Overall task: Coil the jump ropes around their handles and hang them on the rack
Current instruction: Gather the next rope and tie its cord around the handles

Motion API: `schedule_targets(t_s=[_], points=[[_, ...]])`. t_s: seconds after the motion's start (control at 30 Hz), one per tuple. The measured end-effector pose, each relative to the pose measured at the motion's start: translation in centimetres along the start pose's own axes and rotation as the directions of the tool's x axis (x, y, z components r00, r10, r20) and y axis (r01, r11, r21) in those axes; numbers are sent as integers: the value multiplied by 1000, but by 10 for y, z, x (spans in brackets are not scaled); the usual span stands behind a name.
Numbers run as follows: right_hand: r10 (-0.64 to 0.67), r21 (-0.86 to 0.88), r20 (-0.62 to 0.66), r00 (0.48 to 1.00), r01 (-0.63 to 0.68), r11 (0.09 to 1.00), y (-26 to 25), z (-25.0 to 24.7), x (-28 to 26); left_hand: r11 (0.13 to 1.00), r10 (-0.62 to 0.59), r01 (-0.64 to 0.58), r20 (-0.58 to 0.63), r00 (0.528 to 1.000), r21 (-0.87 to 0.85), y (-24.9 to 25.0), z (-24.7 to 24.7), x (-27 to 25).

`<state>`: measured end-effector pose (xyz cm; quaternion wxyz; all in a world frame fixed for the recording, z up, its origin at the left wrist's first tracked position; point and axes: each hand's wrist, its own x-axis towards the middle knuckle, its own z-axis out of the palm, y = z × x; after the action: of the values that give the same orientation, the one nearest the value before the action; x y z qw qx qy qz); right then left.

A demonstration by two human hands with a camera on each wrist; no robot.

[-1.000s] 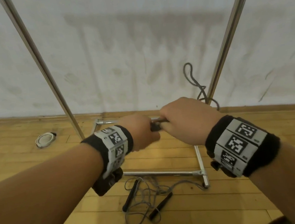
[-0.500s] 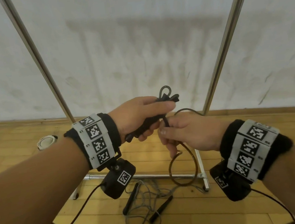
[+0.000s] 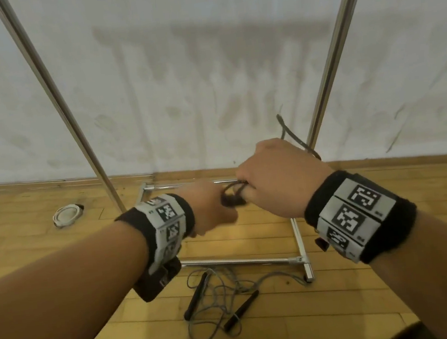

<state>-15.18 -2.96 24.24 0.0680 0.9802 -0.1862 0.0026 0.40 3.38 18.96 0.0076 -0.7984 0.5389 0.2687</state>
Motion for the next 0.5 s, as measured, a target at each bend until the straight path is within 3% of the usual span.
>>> schedule_targets(t_s=[0.07,0.13,0.2,0.27,0.33,0.43,0.5], points=[[72,60,54,996,-75,995,-3,-2,-4,947,-14,-19,-101,995,-321,-18,-14,11],[136,236,129,982,-164,958,-9,3,-7,785,18,-89,-121,992,-613,-28,-26,15],[159,446,192,968,-230,865,-11,13,-7,613,113,-135,-83,990,-779,-29,-34,12],[169,630,244,955,-288,721,-12,21,-8,525,244,-189,-66,968,-830,-27,-40,5],[155,710,255,954,-294,640,-12,25,-10,464,380,-231,-44,924,-855,-24,-45,-4],[113,722,262,959,-272,636,-7,32,-10,403,500,-242,-9,866,-883,-17,-47,-19],[69,709,274,959,-249,659,-3,34,-11,477,506,-272,8,862,-836,-5,-42,-29]])
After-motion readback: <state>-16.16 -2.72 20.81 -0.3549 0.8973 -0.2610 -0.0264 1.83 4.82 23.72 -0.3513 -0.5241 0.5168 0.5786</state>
